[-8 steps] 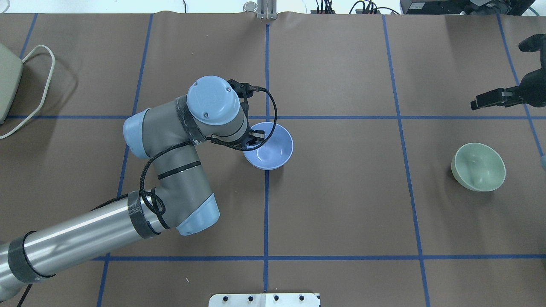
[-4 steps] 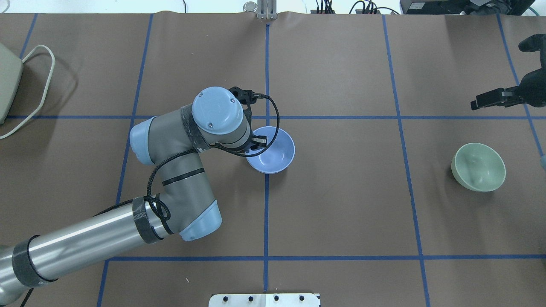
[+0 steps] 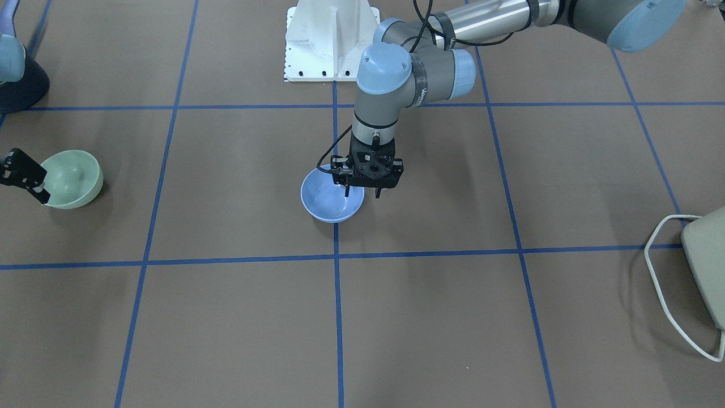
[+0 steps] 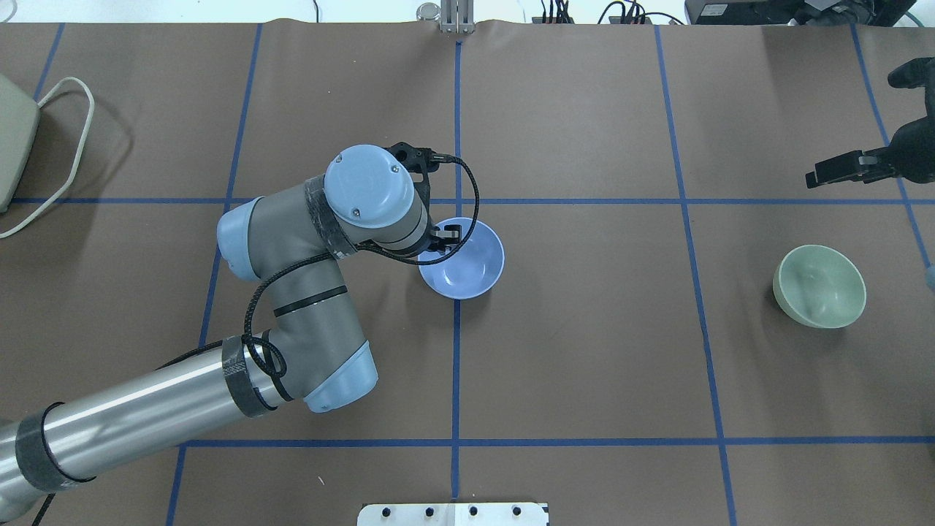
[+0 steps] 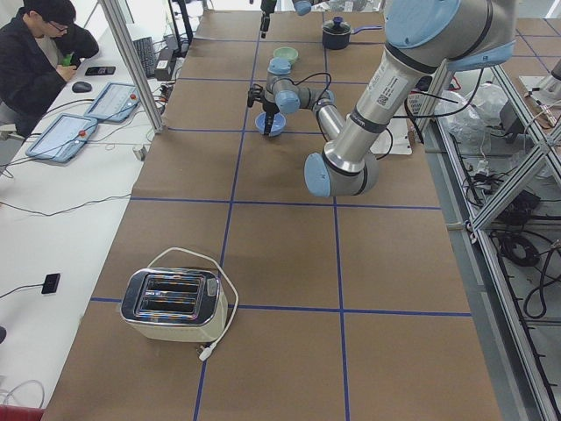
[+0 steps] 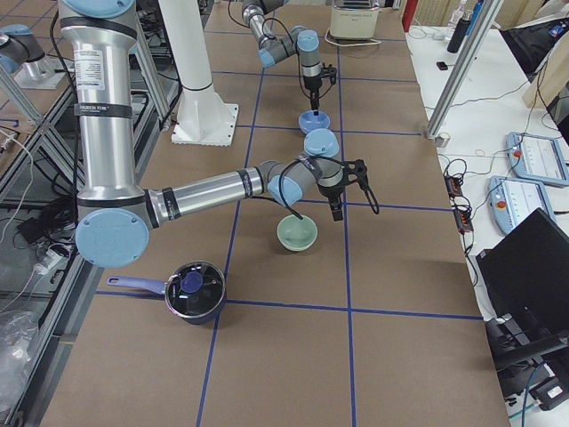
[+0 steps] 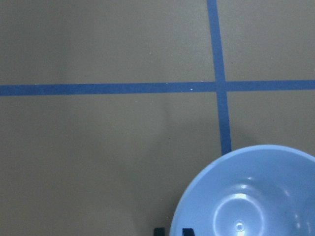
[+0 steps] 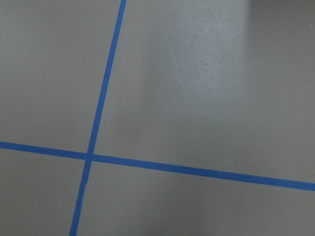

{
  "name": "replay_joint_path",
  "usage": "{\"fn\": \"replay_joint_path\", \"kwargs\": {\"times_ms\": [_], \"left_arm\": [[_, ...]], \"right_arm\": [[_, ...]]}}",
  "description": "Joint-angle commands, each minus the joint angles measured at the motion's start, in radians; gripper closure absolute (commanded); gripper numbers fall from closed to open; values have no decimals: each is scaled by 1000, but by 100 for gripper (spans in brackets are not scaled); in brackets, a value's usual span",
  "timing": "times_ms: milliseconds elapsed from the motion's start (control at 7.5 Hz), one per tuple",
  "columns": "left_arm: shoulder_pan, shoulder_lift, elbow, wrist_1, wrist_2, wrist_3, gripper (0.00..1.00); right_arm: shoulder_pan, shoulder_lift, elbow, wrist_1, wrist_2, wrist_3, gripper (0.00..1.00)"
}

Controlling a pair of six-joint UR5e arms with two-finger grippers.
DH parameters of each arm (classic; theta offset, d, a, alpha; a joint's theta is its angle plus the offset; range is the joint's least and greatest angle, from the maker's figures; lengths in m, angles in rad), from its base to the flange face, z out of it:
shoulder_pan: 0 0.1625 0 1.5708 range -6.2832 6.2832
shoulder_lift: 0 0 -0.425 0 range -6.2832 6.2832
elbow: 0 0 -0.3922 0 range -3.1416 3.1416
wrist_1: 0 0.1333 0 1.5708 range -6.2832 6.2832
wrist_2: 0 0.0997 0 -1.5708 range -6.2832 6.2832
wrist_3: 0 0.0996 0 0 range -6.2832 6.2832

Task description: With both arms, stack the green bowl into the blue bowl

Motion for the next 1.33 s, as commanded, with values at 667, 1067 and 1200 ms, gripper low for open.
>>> {"fn": "replay_joint_path", "kwargs": {"times_ms": [667,1067,1200], "left_arm": [[-590,448,-344,180,-444,832,2],[-981,559,-244,341,-553,1455,2],[-1094,561,-191,441,-552,1676,2]], "right_arm": [[23,-158,7,6,1,-140,0],[-8,-180,-1,12,-1,-141,10],[-44,-169,-12,11,-5,-140,13]]}}
